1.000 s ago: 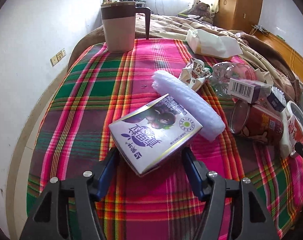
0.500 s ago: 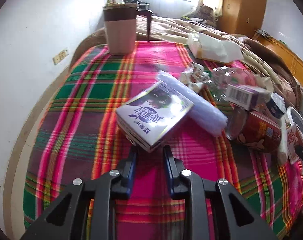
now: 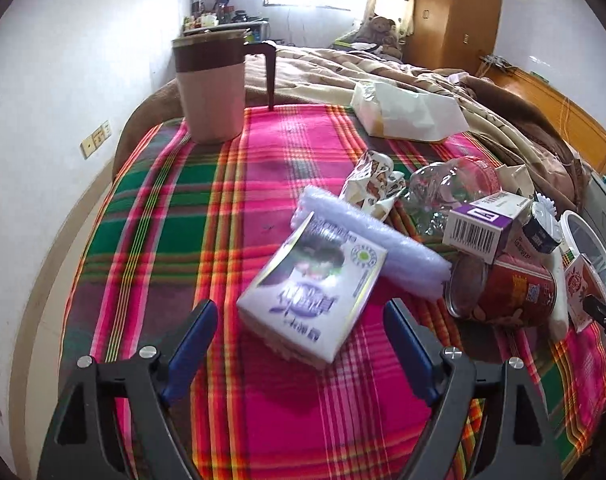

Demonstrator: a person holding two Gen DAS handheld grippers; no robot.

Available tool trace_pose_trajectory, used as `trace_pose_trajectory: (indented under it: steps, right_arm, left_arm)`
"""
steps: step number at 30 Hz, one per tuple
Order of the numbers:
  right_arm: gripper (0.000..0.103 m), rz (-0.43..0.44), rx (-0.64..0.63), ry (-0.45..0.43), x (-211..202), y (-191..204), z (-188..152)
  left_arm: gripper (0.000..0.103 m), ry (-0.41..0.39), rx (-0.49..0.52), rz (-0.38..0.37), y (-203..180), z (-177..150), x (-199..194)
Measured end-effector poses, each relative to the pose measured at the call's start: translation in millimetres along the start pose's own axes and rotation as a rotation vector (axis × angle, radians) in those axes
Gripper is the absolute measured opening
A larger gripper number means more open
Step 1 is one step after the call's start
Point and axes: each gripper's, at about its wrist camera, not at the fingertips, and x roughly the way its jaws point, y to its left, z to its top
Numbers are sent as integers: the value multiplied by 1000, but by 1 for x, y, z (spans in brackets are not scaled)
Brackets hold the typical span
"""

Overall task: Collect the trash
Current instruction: 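Carry the milk carton with the right tool while the left tool carries the juice box to the wastebasket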

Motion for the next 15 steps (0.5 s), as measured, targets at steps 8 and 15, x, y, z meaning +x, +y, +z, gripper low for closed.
trace_pose_trajectory:
  steps: [8, 15]
  right_arm:
    - [39, -5, -16, 3, 2, 0, 1]
    - [39, 15, -7, 0, 0, -6, 0]
  left_arm:
    - [76, 41, 21, -25, -8, 5, 15]
    - [67, 48, 7, 12, -12, 0, 9]
